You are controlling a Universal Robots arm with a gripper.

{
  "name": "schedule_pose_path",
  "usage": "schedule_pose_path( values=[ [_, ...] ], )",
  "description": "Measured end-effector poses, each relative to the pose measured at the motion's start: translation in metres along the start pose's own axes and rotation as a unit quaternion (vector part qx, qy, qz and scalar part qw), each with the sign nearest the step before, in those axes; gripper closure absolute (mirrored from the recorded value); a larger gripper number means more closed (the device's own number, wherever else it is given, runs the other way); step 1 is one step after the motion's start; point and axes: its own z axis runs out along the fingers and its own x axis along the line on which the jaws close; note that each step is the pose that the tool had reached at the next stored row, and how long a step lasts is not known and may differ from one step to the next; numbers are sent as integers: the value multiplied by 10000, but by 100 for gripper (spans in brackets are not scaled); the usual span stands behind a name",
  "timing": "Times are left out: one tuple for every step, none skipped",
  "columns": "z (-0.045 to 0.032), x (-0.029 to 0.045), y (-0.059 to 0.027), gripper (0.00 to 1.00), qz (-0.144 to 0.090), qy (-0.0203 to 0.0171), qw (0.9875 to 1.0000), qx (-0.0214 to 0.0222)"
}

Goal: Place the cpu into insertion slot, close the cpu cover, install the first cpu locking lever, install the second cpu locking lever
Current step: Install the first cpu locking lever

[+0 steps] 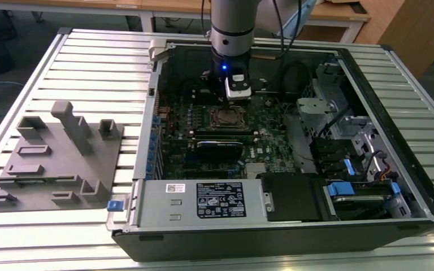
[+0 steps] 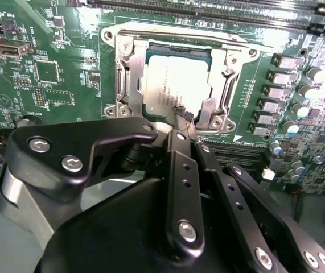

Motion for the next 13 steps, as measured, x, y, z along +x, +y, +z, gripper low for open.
schedule_pose_path(
  values=[
    [0, 0, 0, 89, -52, 4, 10000, -2],
    [0, 0, -1, 89, -110, 9, 9999, -4],
    [0, -1, -1, 89, -188, 16, 9998, -7],
    [1, -1, -1, 89, -274, 23, 9996, -10],
    [2, -1, -1, 89, -364, 31, 9993, -14],
    [3, -1, -1, 89, -453, 38, 9990, -18],
    [4, 0, -1, 89, -543, 45, 9985, -21],
    [5, 0, -2, 89, -631, 53, 9980, -25],
    [7, 0, -2, 89, -721, 61, 9974, -28],
    [8, 0, -2, 89, -810, 68, 9967, -31],
    [10, 0, -2, 89, -907, 77, 9958, -35],
    [11, 0, -3, 89, -997, 84, 9950, -38],
    [13, 0, -3, 89, -1085, 92, 9940, -41]
  ],
)
